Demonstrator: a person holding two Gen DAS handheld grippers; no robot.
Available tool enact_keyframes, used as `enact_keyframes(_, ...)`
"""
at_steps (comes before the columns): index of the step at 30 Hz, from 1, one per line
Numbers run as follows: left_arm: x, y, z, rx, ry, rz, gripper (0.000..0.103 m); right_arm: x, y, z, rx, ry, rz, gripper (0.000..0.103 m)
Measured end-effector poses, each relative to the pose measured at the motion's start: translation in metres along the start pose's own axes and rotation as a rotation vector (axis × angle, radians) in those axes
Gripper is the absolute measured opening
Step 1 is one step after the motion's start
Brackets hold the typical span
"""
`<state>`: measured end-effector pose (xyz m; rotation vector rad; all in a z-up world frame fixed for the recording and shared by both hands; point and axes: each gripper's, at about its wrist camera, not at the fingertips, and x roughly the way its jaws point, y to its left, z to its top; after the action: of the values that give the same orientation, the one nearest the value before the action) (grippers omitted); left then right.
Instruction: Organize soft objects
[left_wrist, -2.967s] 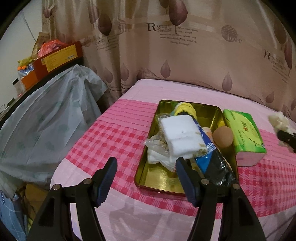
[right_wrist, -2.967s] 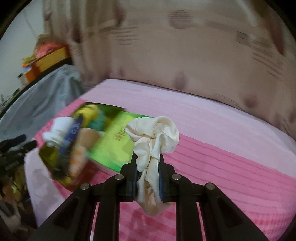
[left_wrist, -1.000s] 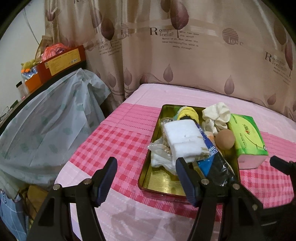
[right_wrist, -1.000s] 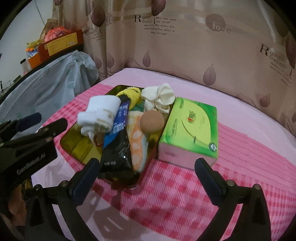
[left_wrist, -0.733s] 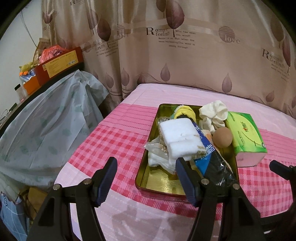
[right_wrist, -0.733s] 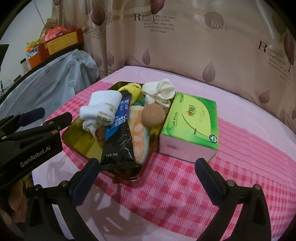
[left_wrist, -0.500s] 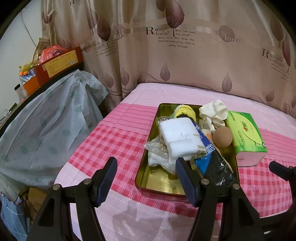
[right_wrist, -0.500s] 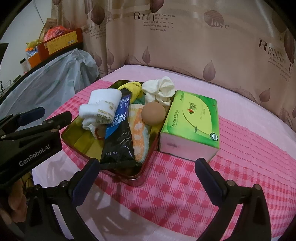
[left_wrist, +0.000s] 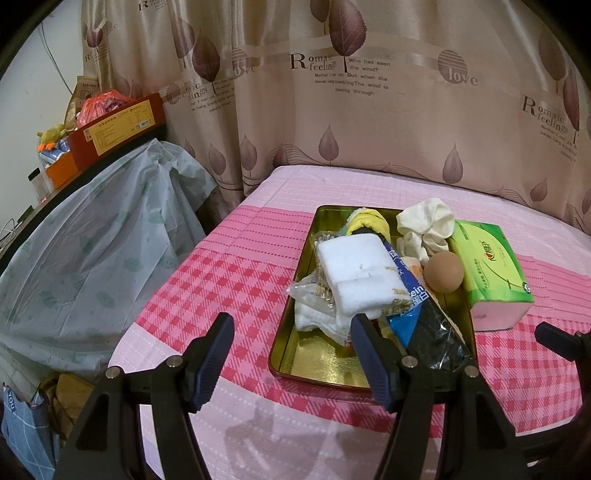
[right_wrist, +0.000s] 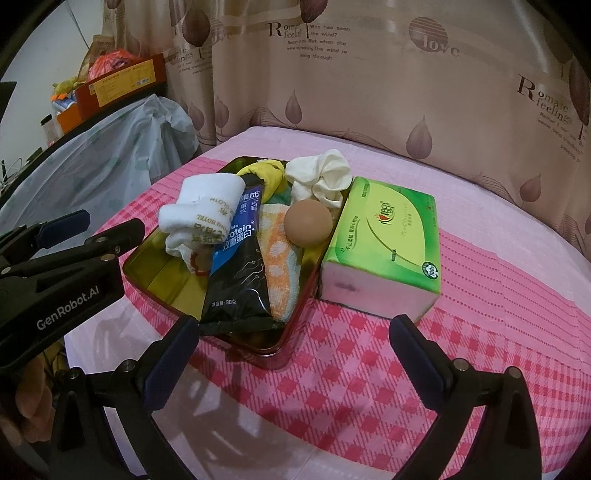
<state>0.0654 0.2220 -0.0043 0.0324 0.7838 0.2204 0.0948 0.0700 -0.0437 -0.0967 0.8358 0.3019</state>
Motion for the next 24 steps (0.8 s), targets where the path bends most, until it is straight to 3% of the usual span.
enact_keyframes(24, 0.0, -0.0023, 0.0009, 0.005, 0.0, -0.004, 0.067, 0.0031, 0.0058, -0.0043, -0.015, 0.019, 0.009, 0.102)
